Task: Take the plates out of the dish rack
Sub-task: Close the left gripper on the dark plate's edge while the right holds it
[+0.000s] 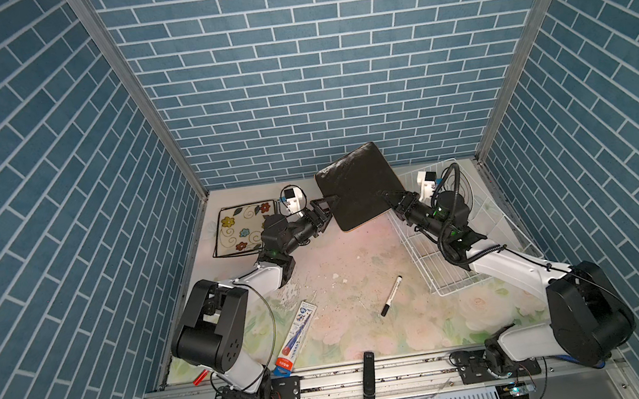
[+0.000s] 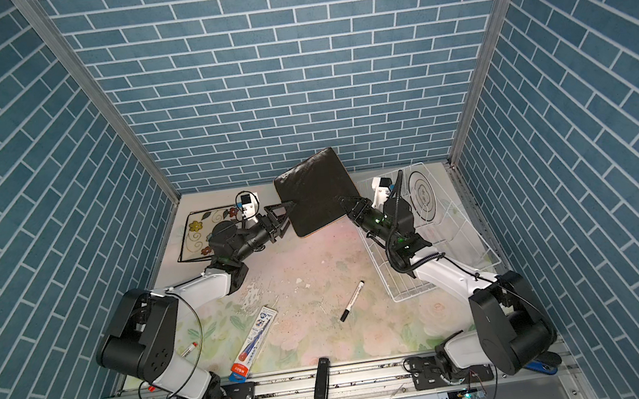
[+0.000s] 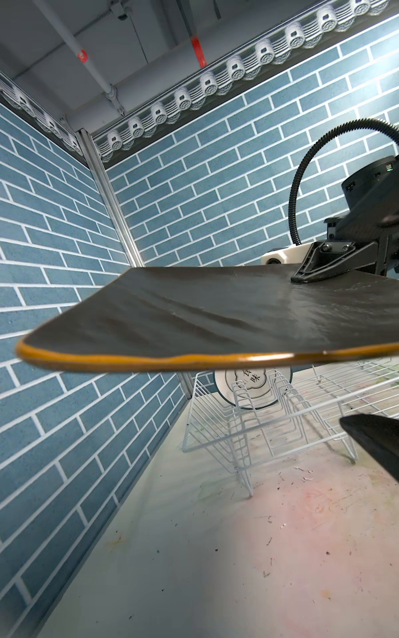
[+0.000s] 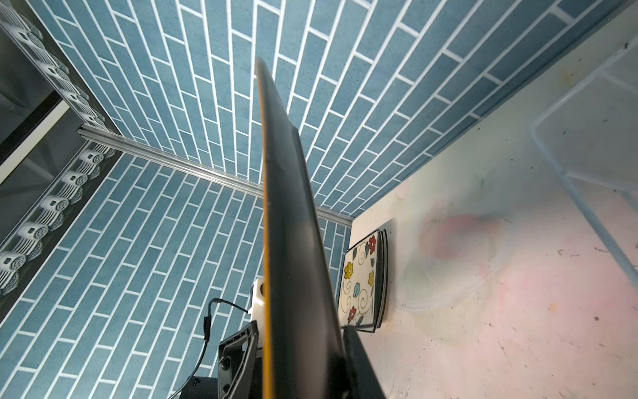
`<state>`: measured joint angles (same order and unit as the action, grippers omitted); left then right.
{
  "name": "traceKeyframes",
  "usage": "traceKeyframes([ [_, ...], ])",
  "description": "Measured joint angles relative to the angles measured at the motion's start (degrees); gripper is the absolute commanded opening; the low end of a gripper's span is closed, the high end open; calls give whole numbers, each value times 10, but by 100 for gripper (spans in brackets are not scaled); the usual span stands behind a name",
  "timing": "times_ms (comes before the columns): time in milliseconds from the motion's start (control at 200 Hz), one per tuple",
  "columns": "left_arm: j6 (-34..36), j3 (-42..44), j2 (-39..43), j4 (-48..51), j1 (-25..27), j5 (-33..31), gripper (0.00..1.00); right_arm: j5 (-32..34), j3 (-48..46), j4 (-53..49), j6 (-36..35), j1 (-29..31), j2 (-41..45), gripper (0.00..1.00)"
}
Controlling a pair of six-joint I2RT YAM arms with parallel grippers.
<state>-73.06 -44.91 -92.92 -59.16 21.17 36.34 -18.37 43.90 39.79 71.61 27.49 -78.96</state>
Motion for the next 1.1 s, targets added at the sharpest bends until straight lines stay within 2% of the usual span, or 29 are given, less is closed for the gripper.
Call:
traceKeyframes([
  [125, -10, 0, -12, -15, 0, 0, 72, -7, -10, 1, 7, 3, -5, 0],
  [690, -47, 0, -27, -57, 0, 4, 32, -30, -31, 56, 41, 6, -13, 0],
  [905, -56, 0, -27, -64, 0, 4, 24, -35, -32, 80, 57, 6, -22, 0],
  [1100, -67, 0, -27, -66, -2, 3, 6, -36, -36, 94, 61, 6, -22, 0],
])
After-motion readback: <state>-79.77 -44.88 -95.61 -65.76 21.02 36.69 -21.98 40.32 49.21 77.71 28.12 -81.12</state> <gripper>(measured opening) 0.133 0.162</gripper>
